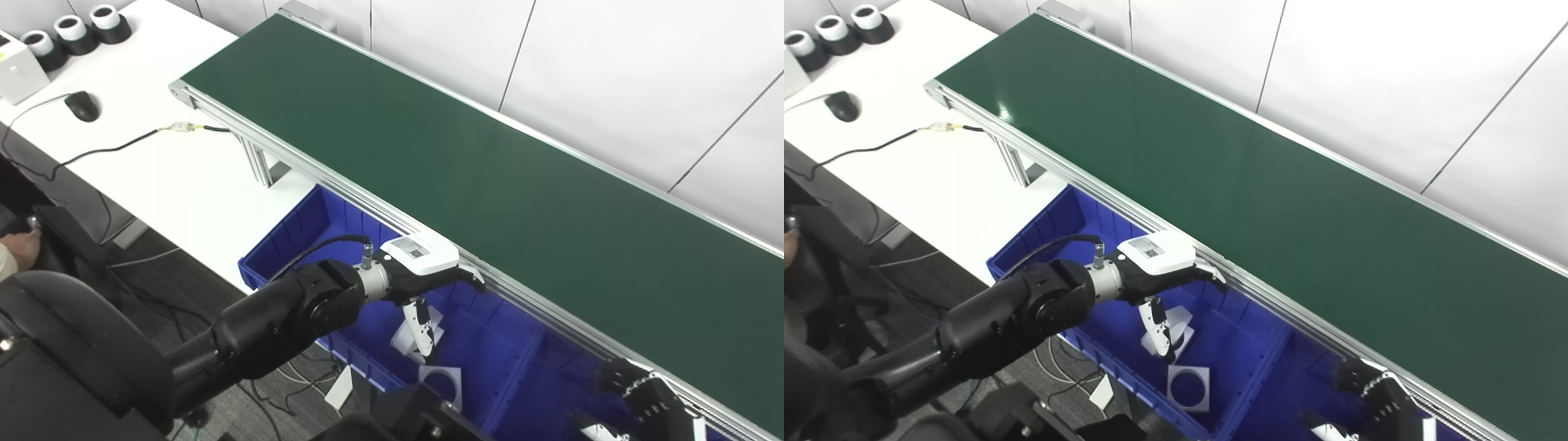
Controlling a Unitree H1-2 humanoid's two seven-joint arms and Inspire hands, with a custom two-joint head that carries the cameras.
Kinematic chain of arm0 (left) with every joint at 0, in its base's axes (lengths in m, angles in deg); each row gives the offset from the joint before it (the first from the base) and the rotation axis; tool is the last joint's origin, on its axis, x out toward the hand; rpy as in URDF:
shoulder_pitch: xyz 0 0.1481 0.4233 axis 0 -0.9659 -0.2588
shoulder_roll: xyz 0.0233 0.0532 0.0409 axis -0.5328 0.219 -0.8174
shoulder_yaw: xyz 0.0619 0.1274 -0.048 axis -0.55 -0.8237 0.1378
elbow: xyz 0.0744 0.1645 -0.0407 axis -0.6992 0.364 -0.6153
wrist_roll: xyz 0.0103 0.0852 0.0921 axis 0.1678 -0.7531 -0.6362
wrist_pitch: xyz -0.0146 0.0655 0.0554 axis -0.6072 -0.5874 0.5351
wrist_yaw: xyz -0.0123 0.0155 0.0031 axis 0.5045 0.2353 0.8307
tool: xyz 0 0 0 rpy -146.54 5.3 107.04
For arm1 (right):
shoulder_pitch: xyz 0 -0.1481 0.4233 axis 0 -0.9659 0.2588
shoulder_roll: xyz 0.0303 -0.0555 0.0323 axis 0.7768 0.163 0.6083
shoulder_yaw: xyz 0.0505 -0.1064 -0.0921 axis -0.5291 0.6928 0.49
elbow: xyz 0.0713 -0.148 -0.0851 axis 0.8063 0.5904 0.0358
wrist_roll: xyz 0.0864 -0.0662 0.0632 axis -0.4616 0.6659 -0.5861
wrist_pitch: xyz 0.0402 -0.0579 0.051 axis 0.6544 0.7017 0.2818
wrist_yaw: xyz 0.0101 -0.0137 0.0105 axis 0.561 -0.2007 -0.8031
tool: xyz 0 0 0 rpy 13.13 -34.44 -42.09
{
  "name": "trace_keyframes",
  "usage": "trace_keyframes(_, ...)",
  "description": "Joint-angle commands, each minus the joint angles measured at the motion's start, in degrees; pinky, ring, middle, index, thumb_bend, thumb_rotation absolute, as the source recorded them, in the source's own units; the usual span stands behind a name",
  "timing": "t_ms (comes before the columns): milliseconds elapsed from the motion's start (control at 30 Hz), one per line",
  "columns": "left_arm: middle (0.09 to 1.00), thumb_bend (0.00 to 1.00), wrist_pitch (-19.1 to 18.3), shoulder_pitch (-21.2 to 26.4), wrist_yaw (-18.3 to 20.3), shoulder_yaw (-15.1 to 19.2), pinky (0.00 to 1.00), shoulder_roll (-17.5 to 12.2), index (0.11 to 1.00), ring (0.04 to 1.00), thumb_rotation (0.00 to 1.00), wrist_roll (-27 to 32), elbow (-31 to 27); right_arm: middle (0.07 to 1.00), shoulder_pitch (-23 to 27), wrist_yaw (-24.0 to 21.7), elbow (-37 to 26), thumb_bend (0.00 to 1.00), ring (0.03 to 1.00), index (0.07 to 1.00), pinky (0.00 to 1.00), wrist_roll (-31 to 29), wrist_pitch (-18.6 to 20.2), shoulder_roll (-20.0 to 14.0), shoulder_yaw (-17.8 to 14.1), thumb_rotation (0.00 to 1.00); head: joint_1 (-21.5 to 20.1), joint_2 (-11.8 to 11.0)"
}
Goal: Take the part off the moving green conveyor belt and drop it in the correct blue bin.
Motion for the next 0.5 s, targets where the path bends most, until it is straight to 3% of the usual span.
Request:
trace_keyframes(0, 0.816, 1.00, 1.07, 1.15, -0.22, 0.38, 0.64, -0.89, 0.799, 0.787, 0.31, 0.79, -2.19, 0.620, 0.48, -0.45, -1.28, 0.79, 0.598, 0.582, 0.55, -0.44, -2.07, 0.33, -0.46, 0.00, -0.30, 0.09)
trace_keyframes(133, 0.808, 1.00, 1.13, 1.00, -0.05, 0.92, 0.63, -0.26, 0.799, 0.780, 0.32, 4.18, -2.72, 0.618, 0.45, -0.43, -1.17, 0.79, 0.594, 0.586, 0.54, -0.19, -2.53, 0.18, -0.56, 0.00, -0.58, 0.10)
trace_keyframes(233, 0.796, 1.00, 2.74, 0.98, -1.41, 1.96, 0.63, 1.26, 0.790, 0.770, 0.31, 11.48, -2.84, 0.618, 0.51, -0.65, -1.00, 0.79, 0.593, 0.587, 0.55, -0.46, -2.58, -0.03, -0.70, 0.00, -0.03, -0.32)
trace_keyframes(333, 0.795, 1.00, 4.95, 1.51, -2.99, 3.50, 0.65, 5.40, 0.779, 0.769, 0.30, 23.29, -1.19, 0.620, 1.00, -1.18, -0.20, 0.79, 0.593, 0.592, 0.55, -0.76, -2.85, -0.52, -1.19, 0.00, 2.15, -1.44)
trace_keyframes(467, 0.758, 1.00, 7.26, 1.89, -5.50, 4.49, 0.68, 11.90, 0.761, 0.746, 0.33, 33.35, 1.61, 0.620, 1.66, -2.47, 0.98, 0.78, 0.586, 0.600, 0.54, -1.63, -2.97, -0.92, -2.08, 0.00, 3.94, -2.54)
